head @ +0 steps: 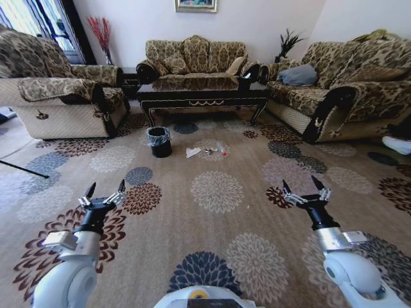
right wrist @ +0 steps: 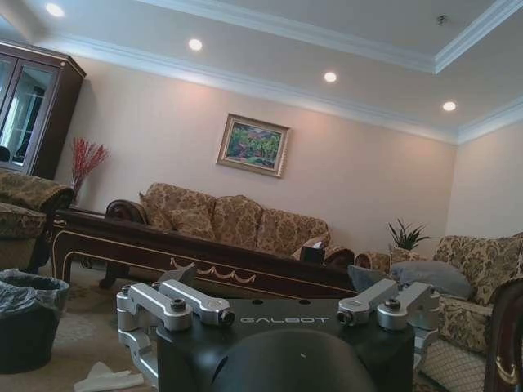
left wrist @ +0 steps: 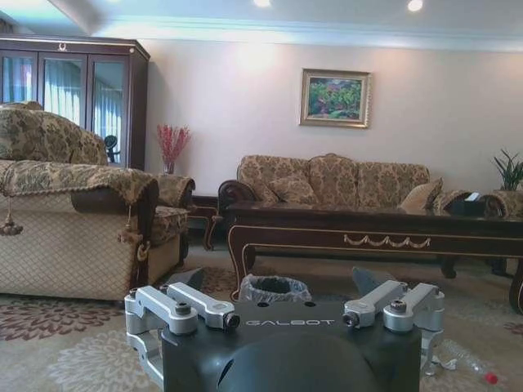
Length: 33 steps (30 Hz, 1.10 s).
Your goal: Move to the front of the table and pick up the trash from the floor, then place it into the trash bin.
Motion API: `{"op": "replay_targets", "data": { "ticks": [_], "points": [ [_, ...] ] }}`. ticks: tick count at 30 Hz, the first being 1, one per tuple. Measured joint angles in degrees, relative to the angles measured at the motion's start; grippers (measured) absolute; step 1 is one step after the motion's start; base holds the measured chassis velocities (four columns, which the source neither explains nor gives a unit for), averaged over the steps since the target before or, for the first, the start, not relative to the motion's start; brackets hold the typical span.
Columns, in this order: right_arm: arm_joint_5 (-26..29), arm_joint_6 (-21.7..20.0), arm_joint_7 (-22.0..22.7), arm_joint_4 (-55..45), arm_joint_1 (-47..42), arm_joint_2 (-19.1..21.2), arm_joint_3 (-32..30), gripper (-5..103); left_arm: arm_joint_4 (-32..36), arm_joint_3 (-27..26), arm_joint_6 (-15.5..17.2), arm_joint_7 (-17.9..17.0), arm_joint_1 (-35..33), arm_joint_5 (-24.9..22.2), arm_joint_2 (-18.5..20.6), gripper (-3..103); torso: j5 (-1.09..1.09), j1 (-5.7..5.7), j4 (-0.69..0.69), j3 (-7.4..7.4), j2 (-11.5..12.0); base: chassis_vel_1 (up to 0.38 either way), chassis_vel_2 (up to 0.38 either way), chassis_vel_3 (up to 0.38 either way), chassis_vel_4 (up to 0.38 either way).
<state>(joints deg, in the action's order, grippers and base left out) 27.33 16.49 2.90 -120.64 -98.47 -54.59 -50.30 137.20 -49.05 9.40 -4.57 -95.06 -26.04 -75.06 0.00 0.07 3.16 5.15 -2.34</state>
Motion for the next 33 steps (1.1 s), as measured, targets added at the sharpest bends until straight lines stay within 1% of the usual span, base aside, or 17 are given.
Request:
{"op": "replay_targets", "data": {
  "ticks": [7,15,17,18,19,20,22,23,27,30,33],
  "points": [
    [-0.56,0.28,-0.50,0.62,0.10,-0.34,0.58,100,-0.74,0.22,-0.18,0.02,-0.10,0.61,-0.58,100,0.00,0.03,0.00,0.12,-0.17,-0.016,0.027,0.019,-0.015],
    [-1.41,0.36,-0.71,1.71,0.34,-0.70,1.90,100,-0.74,0.07,-0.37,0.00,-0.16,0.56,-0.86,100,0.02,0.07,-0.01,0.23,-0.29,-0.144,0.170,0.147,-0.155],
    [0.39,-0.06,-0.60,1.51,0.00,-0.66,3.05,100,-0.91,0.06,-0.44,0.00,-0.16,0.65,-1.02,100,0.00,0.07,-0.01,0.26,-0.32,-0.241,0.225,0.220,-0.235],
    [0.39,-0.06,-0.60,1.51,0.00,-0.66,3.05,100,-0.91,0.06,-0.44,0.00,-0.16,0.65,-1.02,100,0.00,0.07,-0.01,0.26,-0.32,-0.241,0.220,0.241,-0.235],
    [2.59,-0.95,-0.03,0.89,-0.43,-0.64,3.99,100,-0.94,0.10,-0.45,0.02,-0.13,0.73,-1.12,100,-0.01,0.08,0.00,0.27,-0.33,-0.270,0.220,0.264,-0.237],
    [2.59,-0.95,-0.03,0.89,-0.43,-0.64,3.99,100,-0.94,0.10,-0.45,0.02,-0.13,0.73,-1.12,100,-0.01,0.08,0.00,0.27,-0.33,-0.270,0.220,0.264,-0.237],
    [6.48,-2.74,0.94,-0.41,-0.87,-0.69,5.75,100,-0.94,0.17,-0.47,0.07,-0.07,0.78,-1.30,100,-0.01,0.08,0.01,0.29,-0.37,-0.307,0.274,0.301,-0.284],
    [6.48,-2.74,0.94,-0.41,-0.87,-0.69,5.75,100,-0.94,0.17,-0.47,0.07,-0.07,0.78,-1.30,100,-0.01,0.08,0.01,0.29,-0.37,-0.328,0.296,0.301,-0.281],
    [10.84,-5.05,2.44,-1.99,-0.80,-0.49,7.04,100,-1.06,0.03,-0.47,0.12,0.02,0.82,-1.17,100,0.00,0.11,-0.01,0.35,-0.39,-0.340,0.328,0.340,-0.307],
    [10.87,-5.33,2.60,-1.96,-0.56,-0.32,7.11,100,-1.12,-0.01,-0.47,0.15,0.05,0.85,-1.14,100,0.00,0.10,-0.01,0.34,-0.42,-0.388,0.383,0.367,-0.372],
    [8.61,-4.96,2.38,-0.86,-0.25,-0.24,7.11,100,-1.23,0.05,-0.48,0.22,0.09,1.01,-1.27,100,0.00,0.11,0.00,0.37,-0.43,-0.378,0.356,0.366,-0.358]
  ]
}}
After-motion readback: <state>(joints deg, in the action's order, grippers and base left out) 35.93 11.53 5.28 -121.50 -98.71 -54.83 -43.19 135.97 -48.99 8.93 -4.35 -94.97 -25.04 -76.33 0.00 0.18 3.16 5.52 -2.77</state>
